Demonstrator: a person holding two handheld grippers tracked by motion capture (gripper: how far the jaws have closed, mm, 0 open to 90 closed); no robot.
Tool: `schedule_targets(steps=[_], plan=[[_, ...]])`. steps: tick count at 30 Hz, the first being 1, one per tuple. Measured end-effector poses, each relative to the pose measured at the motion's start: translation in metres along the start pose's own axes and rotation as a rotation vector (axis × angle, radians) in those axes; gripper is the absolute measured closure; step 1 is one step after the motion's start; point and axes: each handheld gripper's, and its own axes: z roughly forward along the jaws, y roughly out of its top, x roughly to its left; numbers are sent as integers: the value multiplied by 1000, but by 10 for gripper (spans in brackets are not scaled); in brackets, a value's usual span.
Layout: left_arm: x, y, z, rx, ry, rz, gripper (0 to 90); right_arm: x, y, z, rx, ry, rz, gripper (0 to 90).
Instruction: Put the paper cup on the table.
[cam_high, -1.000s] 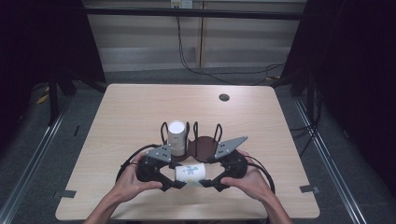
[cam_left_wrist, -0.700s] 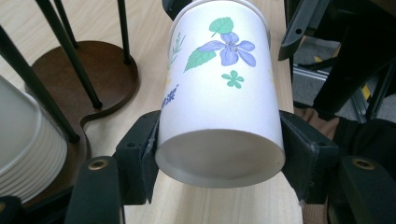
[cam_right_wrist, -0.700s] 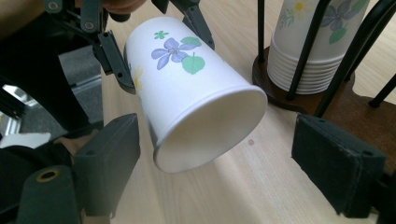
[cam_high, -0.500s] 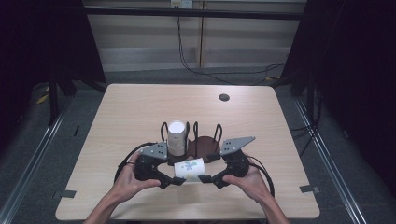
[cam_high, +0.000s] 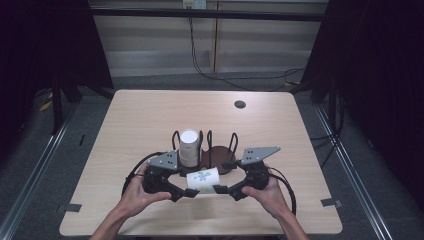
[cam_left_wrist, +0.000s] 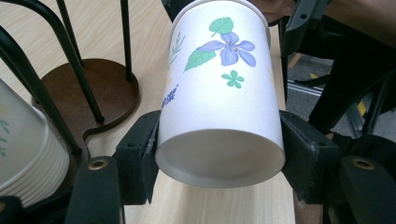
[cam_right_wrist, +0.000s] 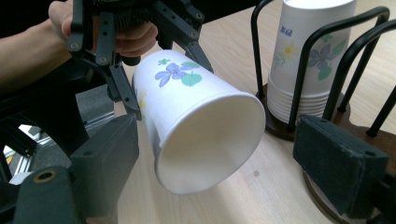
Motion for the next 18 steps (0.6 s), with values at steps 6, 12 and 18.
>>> schedule_targets(steps=[6, 12, 18], plan=[[-1, 1, -1, -12, -5, 6, 364, 0, 0, -1, -41, 21, 4, 141], [-3, 3, -1, -32, -14, 2, 364, -1, -3, 0, -75, 56, 15, 139], [-3, 4, -3, -52, -17, 0, 364, -1, -5, 3, -75, 68, 18, 138]])
